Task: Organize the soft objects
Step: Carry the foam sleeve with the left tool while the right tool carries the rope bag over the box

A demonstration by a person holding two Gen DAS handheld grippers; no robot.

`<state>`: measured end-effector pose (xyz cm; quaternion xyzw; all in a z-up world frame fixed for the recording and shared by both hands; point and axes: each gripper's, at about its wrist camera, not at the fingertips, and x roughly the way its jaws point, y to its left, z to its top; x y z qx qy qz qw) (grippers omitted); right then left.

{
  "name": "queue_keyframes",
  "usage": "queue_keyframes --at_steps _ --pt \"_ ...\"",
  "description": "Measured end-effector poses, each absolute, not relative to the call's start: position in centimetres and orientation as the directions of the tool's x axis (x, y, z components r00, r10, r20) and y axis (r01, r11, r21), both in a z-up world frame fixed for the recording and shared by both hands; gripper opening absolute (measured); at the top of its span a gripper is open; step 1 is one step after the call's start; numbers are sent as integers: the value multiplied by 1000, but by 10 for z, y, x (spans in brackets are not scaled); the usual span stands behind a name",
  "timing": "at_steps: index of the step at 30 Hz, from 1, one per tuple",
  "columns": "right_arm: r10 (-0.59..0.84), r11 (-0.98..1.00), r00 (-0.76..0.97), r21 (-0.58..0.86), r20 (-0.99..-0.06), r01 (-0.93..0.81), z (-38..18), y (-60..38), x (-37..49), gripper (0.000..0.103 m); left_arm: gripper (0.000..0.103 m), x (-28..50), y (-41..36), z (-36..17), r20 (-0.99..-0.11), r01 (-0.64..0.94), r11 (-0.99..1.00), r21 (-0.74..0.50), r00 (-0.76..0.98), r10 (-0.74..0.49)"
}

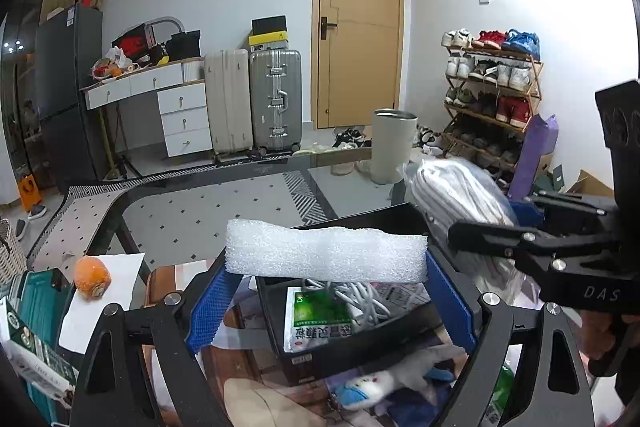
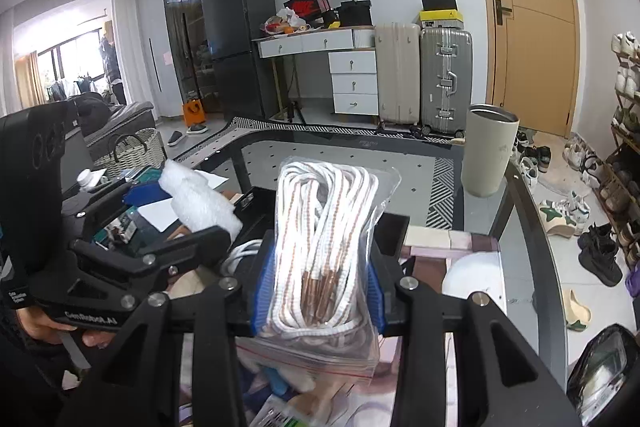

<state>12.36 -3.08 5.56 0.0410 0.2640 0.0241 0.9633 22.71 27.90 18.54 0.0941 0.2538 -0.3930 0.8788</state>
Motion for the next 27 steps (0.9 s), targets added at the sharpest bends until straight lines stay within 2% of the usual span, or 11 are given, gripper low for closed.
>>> queue_keyframes --at_steps 15,27 --pt "73 996 799 -5 -598 -95 34 -37 179 38 90 261 255 155 -577 746 665 -34 529 -622" --pt "102 978 723 -66 -683 -200 18 -31 192 38 90 263 243 141 -620 779 626 -30 477 -624"
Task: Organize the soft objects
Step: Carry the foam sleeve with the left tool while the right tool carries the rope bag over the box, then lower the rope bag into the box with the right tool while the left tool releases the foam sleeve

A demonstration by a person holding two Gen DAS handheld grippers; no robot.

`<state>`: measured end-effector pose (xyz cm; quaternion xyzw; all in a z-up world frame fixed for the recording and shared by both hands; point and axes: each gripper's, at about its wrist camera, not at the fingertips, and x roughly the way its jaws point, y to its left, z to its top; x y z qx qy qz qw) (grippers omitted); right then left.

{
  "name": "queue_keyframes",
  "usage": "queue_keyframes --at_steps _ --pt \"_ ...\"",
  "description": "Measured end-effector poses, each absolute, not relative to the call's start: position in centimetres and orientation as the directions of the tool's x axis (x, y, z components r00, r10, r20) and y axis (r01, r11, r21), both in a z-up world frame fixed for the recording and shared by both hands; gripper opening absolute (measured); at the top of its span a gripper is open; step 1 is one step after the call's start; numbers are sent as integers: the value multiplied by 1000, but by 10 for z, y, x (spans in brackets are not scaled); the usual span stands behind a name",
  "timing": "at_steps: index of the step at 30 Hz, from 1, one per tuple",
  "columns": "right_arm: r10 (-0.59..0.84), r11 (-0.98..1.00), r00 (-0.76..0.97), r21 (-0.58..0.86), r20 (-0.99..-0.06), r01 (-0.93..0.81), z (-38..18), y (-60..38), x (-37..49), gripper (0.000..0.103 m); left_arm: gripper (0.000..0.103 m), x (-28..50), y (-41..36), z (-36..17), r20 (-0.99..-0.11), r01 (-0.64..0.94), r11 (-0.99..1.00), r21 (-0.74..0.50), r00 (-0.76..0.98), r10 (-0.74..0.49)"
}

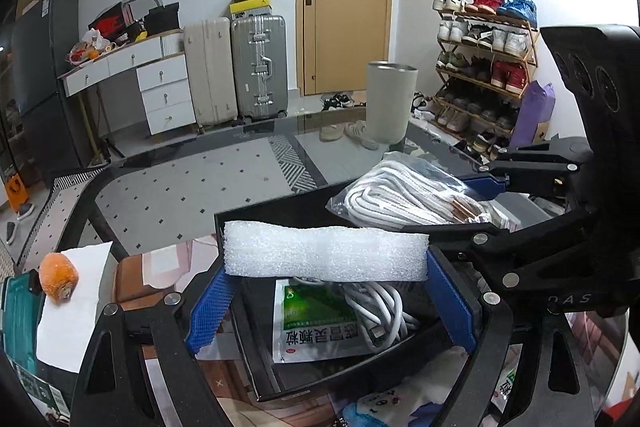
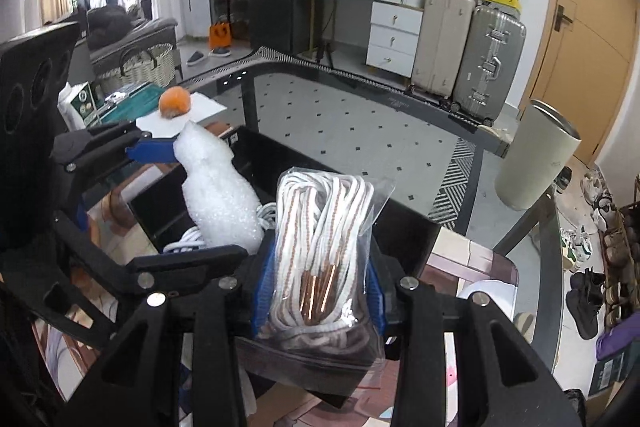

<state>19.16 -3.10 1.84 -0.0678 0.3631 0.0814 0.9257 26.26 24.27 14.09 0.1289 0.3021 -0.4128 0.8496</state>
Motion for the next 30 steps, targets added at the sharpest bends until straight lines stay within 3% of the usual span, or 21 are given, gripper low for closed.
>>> queue_keyframes --at_steps 6,21,23,27,30 --pt "112 972 685 -65 -720 -227 9 -33 194 39 90 257 238 137 -626 788 615 29 494 -604" --pt "82 966 633 -95 -770 -240 8 -31 207 42 89 255 237 137 -623 791 612 21 489 -611" --pt "83 967 641 -93 -763 -236 8 -31 206 49 89 255 237 137 -624 790 612 22 489 -609" --pt "67 971 665 -106 -744 -216 9 -32 202 51 89 256 238 136 -623 791 612 21 489 -610" --pt "34 973 698 -137 -715 -188 18 -32 193 63 89 257 238 137 -623 792 611 23 489 -610"
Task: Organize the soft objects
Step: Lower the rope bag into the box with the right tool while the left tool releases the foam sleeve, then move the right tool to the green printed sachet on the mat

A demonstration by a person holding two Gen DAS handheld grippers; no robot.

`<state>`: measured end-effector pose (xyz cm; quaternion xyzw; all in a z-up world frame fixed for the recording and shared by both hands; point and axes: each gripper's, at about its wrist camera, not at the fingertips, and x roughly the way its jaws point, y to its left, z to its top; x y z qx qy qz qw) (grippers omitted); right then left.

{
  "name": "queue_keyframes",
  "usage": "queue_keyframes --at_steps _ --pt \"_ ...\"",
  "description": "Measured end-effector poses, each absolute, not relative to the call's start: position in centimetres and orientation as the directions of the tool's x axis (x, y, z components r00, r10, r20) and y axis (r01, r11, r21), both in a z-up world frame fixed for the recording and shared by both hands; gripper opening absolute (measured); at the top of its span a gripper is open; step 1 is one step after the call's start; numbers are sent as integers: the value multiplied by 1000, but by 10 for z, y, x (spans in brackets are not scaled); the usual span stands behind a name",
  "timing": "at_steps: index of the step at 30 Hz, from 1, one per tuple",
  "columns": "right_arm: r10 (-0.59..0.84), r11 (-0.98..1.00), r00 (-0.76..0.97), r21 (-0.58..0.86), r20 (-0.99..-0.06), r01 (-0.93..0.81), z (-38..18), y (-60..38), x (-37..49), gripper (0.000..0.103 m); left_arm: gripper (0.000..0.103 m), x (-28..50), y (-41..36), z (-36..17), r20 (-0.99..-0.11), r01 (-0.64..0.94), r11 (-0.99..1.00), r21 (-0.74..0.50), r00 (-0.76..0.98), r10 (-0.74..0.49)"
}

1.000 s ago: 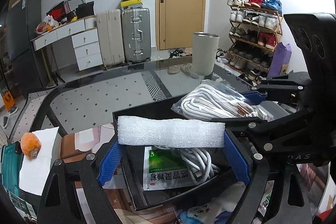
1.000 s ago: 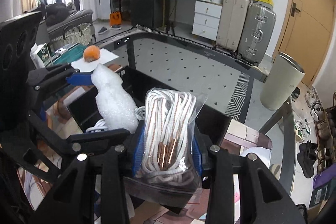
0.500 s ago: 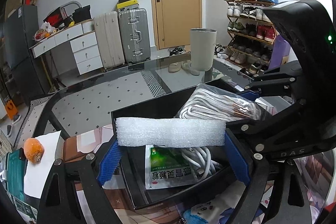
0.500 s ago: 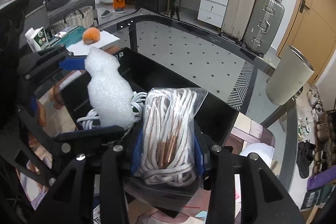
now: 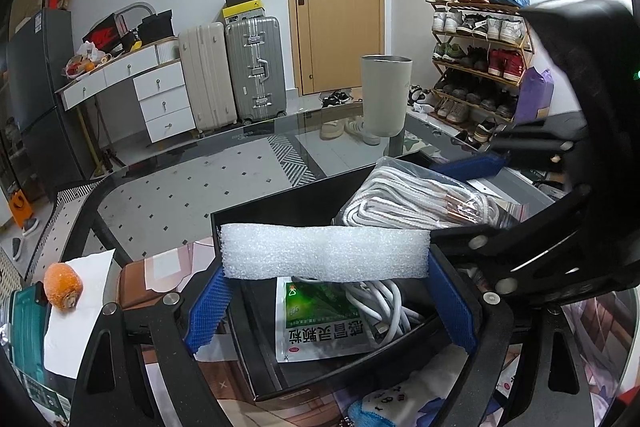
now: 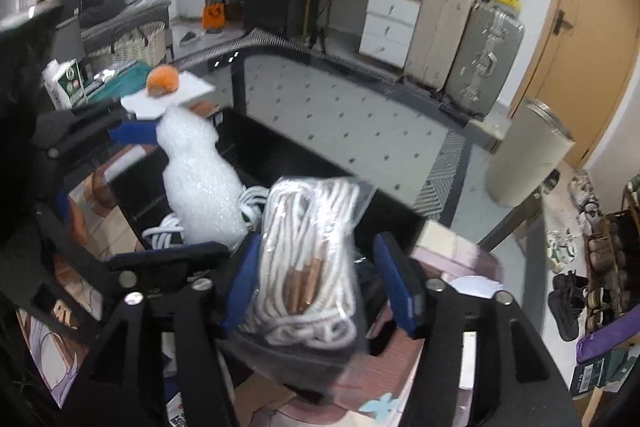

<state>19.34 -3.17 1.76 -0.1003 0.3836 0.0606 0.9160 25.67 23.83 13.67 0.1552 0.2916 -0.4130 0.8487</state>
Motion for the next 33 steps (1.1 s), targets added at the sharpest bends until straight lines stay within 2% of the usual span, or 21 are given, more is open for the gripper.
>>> queue_keyframes --at_steps 4,8,9,12,22,33 --pt "12 978 717 -142 -697 -155 28 -39 181 70 90 258 237 137 -627 785 618 26 494 -602" --pt "1 985 753 -128 -658 -114 38 -45 165 95 91 258 234 138 -633 773 633 30 505 -587" --pt "7 987 763 -118 -646 -110 41 -46 160 97 92 258 233 139 -633 768 640 27 509 -584" --pt "6 991 798 -105 -603 -87 49 -44 142 103 102 255 238 142 -612 758 651 -23 505 -609" --pt "-5 1000 829 -18 -558 -7 54 -43 104 103 102 236 265 155 -567 739 666 -97 509 -648" --pt "-13 994 816 82 -578 73 42 -50 80 103 102 196 307 174 -544 729 683 -53 552 -632"
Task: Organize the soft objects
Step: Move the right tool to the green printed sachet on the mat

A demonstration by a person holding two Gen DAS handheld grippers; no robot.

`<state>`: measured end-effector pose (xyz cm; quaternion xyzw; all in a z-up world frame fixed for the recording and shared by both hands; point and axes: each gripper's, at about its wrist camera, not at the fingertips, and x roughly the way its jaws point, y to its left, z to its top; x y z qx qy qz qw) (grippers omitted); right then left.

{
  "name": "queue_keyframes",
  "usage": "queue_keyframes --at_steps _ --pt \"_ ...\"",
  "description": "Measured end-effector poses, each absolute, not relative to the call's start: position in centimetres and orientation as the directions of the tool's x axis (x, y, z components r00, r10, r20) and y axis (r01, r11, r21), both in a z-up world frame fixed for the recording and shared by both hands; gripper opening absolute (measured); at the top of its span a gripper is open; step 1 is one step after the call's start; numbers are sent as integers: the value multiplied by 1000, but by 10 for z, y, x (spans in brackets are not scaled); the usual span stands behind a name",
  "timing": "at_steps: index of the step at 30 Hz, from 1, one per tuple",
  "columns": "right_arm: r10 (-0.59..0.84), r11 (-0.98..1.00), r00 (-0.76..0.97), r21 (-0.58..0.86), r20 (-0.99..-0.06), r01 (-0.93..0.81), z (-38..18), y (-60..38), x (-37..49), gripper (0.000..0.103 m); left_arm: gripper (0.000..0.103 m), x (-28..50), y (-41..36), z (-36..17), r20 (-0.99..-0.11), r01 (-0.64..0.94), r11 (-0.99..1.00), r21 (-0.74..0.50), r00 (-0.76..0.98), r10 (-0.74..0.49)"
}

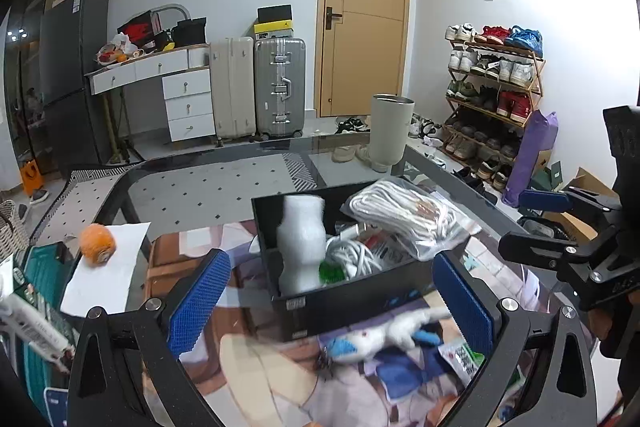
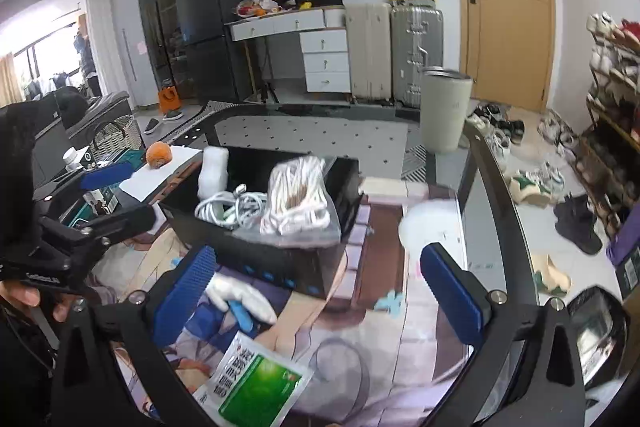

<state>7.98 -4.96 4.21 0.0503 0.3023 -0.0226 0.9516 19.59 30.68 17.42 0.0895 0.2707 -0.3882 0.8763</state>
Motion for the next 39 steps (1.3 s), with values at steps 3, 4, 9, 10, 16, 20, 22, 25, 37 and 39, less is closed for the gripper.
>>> queue_keyframes --at_steps 3,4,9,10,16,20,22,25,37,39 --pt "-19 991 802 94 -597 93 38 -49 73 103 102 186 315 174 -541 729 682 -54 553 -634" --pt "-17 991 798 99 -603 96 36 -48 71 103 102 183 318 173 -543 728 683 -59 551 -634" --pt "-16 990 765 95 -644 101 28 -39 59 103 102 175 329 167 -555 714 695 -78 548 -626" --pt "-15 990 758 99 -652 105 25 -39 59 103 102 173 330 165 -557 711 698 -84 547 -625" --pt "7 981 738 146 -675 125 10 -36 50 103 102 162 334 156 -574 710 700 -78 542 -614" --pt "7 986 710 123 -705 112 -1 -28 50 103 102 158 335 149 -583 703 706 -88 538 -608" --pt "23 984 695 139 -718 111 -7 -27 51 103 102 157 338 145 -588 695 714 -83 545 -598" --pt "37 981 675 155 -737 115 -15 -24 52 103 102 159 337 141 -595 682 728 -68 558 -579" --pt "34 992 615 104 -788 78 -35 -4 60 103 102 170 337 124 -623 666 740 -95 540 -566" --pt "23 995 611 78 -791 63 -36 1 60 103 102 168 336 123 -624 677 731 -83 537 -568"
